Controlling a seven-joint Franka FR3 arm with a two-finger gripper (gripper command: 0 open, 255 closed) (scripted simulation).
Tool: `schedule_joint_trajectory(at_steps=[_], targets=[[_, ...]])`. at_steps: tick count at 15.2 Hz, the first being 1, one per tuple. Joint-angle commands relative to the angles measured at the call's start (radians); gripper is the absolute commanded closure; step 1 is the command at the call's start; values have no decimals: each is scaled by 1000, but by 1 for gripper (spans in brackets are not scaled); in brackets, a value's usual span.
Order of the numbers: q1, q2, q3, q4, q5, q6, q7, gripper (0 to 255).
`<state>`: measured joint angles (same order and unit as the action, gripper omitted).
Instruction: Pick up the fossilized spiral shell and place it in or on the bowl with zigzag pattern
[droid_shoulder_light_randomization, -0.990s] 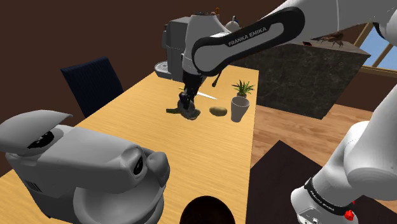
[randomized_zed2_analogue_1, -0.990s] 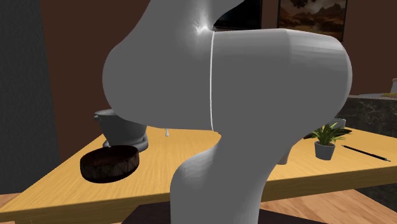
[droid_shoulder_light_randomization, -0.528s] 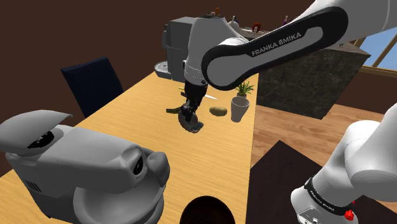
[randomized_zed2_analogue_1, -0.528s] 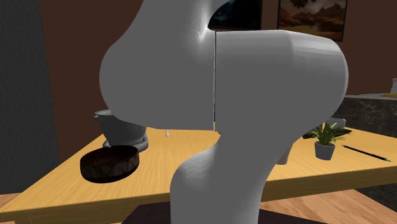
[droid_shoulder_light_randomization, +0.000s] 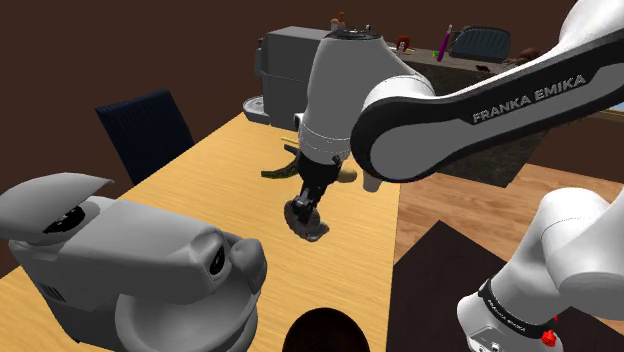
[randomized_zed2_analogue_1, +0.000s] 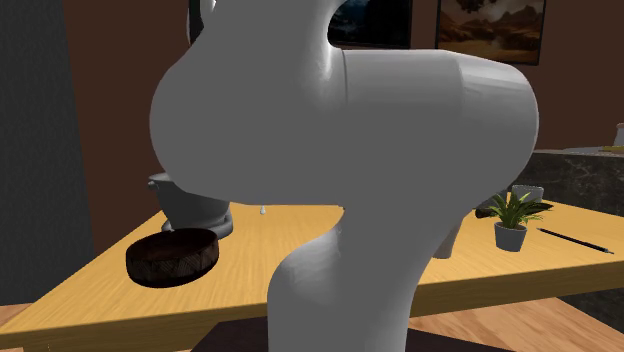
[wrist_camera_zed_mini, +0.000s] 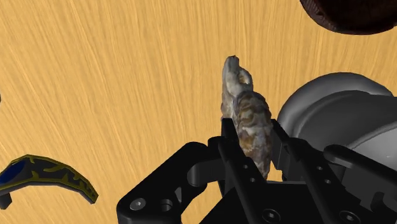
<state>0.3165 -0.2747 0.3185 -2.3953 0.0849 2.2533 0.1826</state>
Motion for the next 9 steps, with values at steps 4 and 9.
schedule_joint_trajectory(at_steps=[4, 9], targets=[[63, -90, 71, -62, 43, -22, 102, 255], [126, -151, 150, -87, 86, -48, 213, 255]])
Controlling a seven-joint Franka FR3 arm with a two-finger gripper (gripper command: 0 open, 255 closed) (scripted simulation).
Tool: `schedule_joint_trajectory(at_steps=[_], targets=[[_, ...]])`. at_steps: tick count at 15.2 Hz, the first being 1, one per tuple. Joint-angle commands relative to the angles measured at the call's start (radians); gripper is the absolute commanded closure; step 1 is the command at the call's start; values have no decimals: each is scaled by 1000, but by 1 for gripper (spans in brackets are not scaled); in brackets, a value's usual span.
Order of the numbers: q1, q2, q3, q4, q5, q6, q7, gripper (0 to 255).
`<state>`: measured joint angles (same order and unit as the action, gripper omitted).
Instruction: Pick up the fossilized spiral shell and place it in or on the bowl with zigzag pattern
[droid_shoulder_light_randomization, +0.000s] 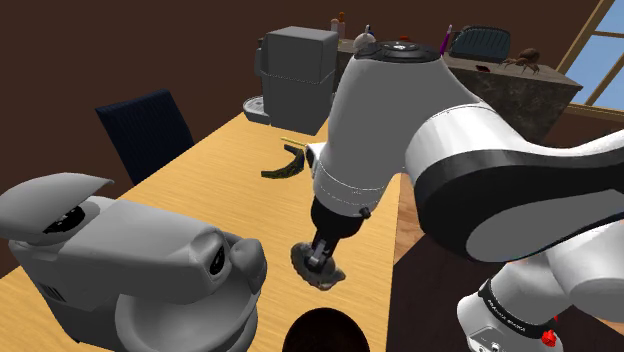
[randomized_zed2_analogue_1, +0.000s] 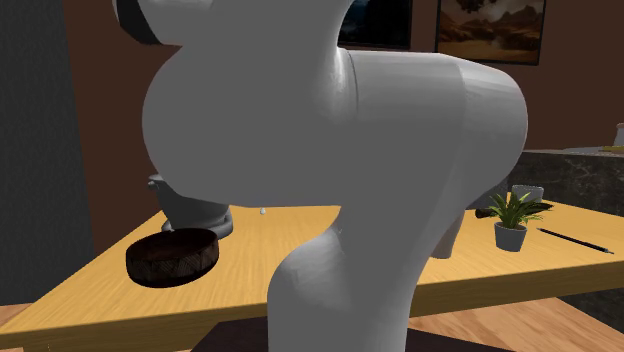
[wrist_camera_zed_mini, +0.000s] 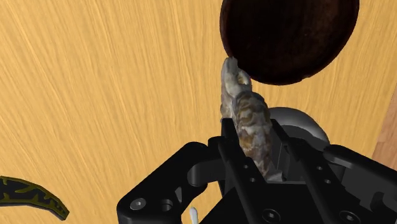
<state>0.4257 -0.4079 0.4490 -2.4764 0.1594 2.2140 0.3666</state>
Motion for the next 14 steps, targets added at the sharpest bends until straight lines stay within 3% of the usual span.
schedule_joint_trajectory(at_steps=[1, 6, 14], targets=[[29, -26, 36, -8, 20, -15, 52, 255], [82, -53, 121, 2, 55, -42, 167, 255], [73, 3, 156, -66, 49, 81, 184, 255]])
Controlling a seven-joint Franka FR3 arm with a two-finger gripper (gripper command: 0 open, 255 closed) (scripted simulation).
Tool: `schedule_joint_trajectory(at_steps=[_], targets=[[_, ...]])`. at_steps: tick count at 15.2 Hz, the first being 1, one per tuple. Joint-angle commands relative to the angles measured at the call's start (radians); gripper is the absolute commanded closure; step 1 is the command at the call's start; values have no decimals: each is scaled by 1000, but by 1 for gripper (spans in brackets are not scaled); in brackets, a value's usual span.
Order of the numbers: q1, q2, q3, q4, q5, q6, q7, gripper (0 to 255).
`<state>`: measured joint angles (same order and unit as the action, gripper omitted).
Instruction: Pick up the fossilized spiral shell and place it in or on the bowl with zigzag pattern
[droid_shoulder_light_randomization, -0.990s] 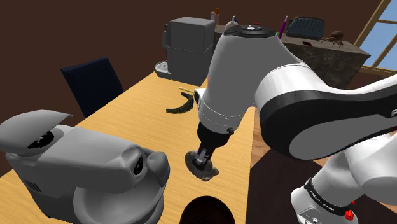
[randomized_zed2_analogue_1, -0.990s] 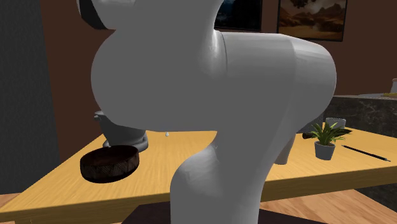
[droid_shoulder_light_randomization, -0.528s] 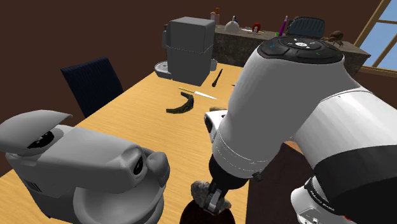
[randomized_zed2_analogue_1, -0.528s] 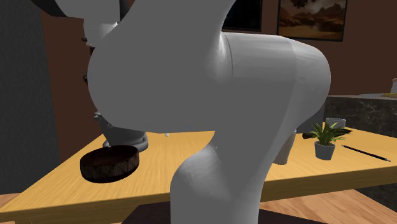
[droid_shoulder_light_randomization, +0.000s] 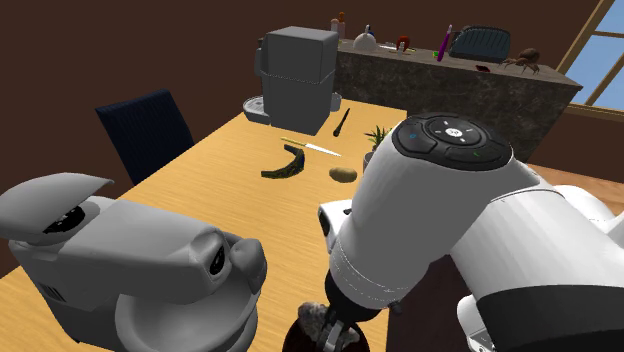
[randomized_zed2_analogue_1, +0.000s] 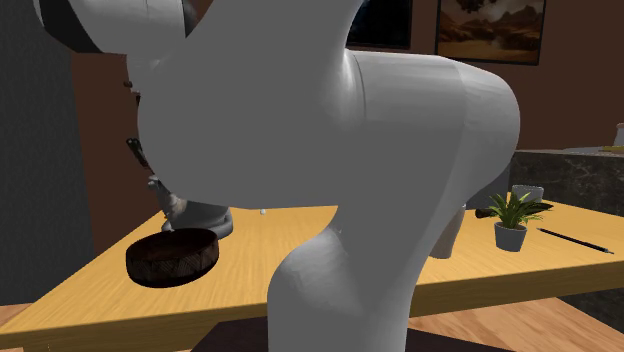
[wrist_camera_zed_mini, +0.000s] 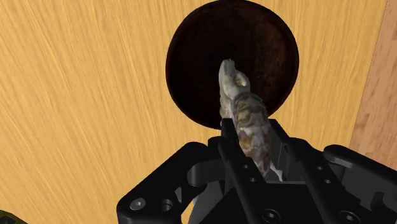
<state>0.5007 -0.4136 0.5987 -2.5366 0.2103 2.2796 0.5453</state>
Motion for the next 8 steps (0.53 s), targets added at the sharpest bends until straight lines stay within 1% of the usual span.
schedule_joint_trajectory(at_steps=[1, 8], targets=[[-3, 18, 11, -13, -4, 31, 8, 255], [-22, 88, 47, -60, -26, 145, 34, 255]])
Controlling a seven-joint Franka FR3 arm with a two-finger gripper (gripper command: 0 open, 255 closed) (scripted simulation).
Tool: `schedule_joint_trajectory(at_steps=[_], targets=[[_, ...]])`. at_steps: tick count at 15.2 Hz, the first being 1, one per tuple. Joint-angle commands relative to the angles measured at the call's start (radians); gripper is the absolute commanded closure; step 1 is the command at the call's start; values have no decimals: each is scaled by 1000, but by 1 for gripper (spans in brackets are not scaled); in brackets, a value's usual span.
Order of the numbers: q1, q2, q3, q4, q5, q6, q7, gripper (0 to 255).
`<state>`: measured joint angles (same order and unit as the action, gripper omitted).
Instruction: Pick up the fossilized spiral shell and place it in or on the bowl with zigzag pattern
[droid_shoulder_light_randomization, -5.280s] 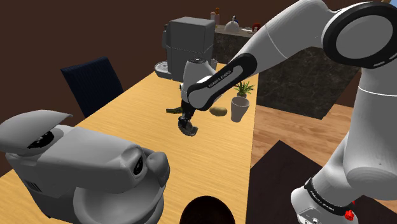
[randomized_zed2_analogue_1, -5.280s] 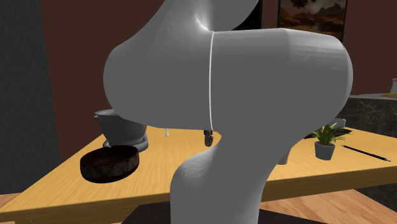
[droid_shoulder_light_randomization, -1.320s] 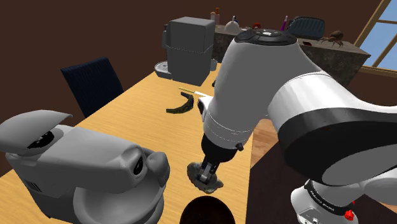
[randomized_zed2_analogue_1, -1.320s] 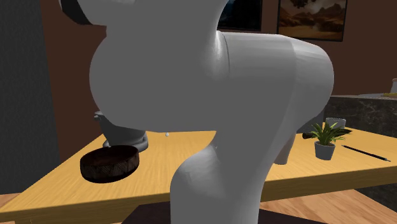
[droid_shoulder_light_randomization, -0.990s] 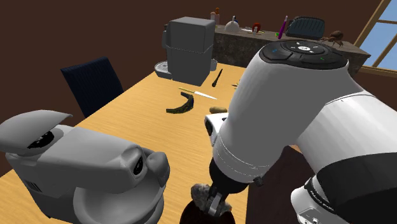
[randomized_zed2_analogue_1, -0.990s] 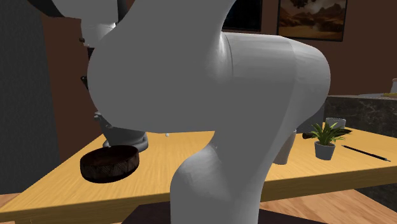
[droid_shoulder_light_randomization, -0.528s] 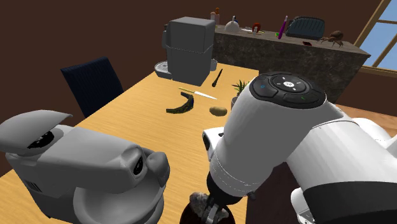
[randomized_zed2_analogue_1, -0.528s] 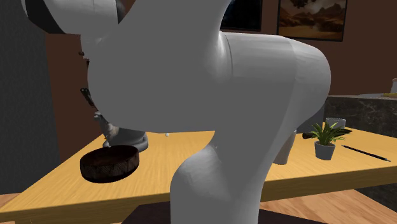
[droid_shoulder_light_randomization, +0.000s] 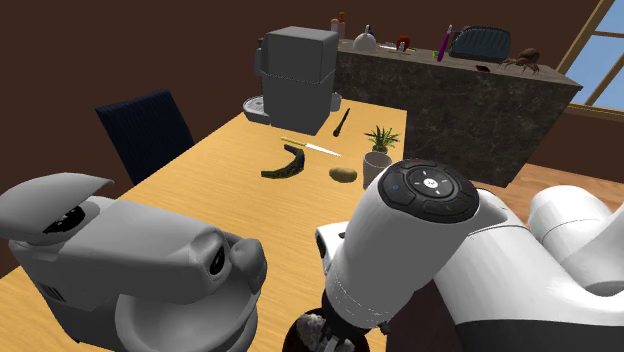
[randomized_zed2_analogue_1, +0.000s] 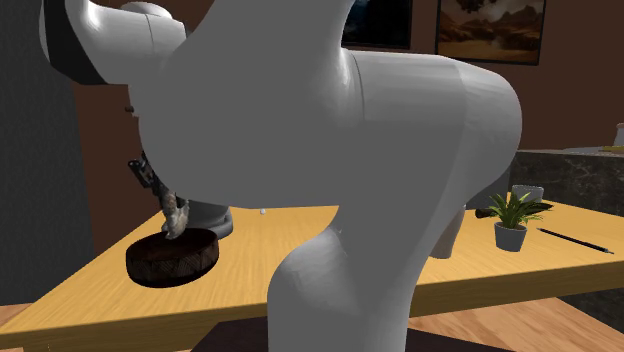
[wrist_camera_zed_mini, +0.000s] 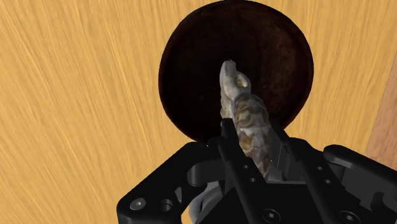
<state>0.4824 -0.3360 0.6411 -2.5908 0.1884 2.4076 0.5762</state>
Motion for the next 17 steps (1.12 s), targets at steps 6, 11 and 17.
schedule_joint_trajectory(at_steps=[6, 11, 17], targets=[[-10, 31, 14, -16, -14, 46, 13, 255], [-10, 31, 14, -16, -14, 46, 13, 0], [12, -34, -12, 7, 16, -38, -11, 0]])
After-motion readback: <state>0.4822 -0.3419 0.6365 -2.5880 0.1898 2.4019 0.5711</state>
